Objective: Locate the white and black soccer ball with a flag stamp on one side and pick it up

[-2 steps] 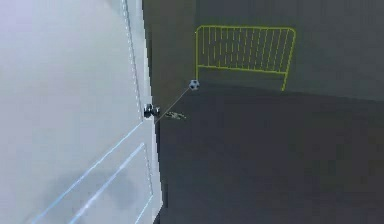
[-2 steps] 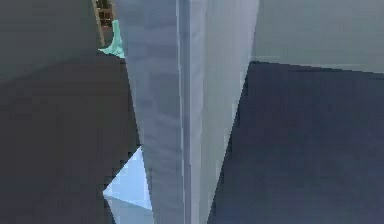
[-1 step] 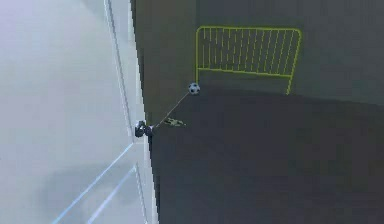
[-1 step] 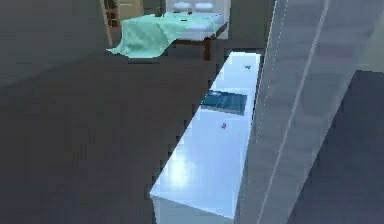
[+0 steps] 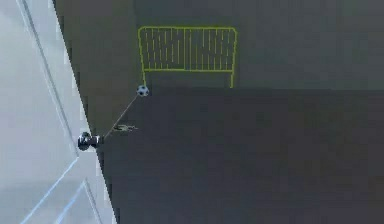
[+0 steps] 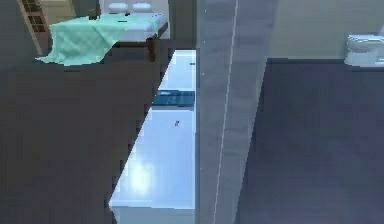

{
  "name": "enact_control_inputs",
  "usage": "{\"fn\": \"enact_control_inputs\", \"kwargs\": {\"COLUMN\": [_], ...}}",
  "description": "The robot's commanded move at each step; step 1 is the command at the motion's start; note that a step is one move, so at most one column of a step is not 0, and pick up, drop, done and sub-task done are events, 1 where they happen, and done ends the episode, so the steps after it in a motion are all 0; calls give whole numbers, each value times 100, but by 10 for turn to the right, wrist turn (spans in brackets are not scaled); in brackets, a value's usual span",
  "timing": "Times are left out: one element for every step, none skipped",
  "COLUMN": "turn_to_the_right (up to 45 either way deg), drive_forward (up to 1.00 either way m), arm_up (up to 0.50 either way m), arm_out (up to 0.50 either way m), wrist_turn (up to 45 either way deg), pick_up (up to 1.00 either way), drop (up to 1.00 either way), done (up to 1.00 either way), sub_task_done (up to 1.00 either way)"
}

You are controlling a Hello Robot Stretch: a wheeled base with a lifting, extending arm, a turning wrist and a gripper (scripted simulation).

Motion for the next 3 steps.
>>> {"fn": "enact_control_inputs", "kwargs": {"turn_to_the_right": [0, 150, 0], "drive_forward": [30, 0, 75], "arm_up": [0, 0, 0], "arm_out": [0, 0, 0], "wrist_turn": [0, 0, 0], "pick_up": [0, 0, 0], "drop": [0, 0, 0], "done": [0, 0, 0], "sub_task_done": [0, 0, 0]}}
